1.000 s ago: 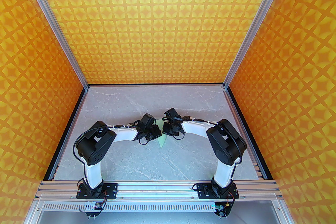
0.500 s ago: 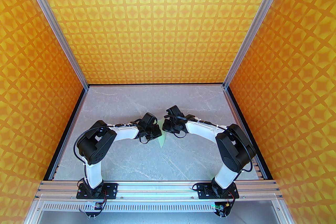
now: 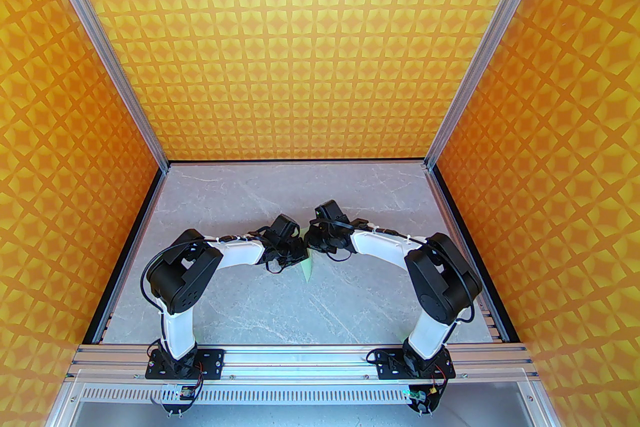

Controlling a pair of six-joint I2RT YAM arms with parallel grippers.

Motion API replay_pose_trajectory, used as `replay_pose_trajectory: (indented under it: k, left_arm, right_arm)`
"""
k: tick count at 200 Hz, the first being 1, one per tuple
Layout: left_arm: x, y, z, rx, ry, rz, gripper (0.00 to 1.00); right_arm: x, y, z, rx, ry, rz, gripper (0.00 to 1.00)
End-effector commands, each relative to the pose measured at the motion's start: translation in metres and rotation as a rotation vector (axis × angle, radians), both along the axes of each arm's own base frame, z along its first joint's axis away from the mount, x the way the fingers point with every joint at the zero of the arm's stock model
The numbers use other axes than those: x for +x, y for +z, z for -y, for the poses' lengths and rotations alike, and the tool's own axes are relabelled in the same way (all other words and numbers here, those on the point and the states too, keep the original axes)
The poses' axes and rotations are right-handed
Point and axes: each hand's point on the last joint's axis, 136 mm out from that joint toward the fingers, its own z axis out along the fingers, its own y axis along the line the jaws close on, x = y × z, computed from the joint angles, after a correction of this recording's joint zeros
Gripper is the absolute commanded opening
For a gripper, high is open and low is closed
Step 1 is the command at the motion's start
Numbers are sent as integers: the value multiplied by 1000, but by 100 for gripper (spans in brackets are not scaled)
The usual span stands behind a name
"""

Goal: Fold a paper plane with a square sheet of paper (fold left side to right side)

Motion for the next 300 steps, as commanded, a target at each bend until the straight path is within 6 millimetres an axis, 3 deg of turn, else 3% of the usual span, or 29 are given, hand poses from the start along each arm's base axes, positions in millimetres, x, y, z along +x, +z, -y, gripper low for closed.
replay_pose_trajectory:
  k: [1,48,105,167,234,300]
  left_arm:
    - [-5,2,-13,26,8,7,14]
    - [0,25,-25,-34,48,72,21]
    - [4,49,-6,-149,-22,183,37]
    - [4,42,3,-169,-58,198,40]
    - [2,54,3,-219,-50,250,39]
    - [7,38,5,-164,-65,213,34]
  right_arm:
    - [9,2,-10,41,-8,2,18]
    - [12,0,-12,47,-13,-3,20]
    - [13,2,-13,49,-14,-3,20]
    - [13,-1,-15,61,-17,-10,20]
    - [13,-3,-18,71,-14,-16,20]
    - [9,-3,-21,87,0,-22,20]
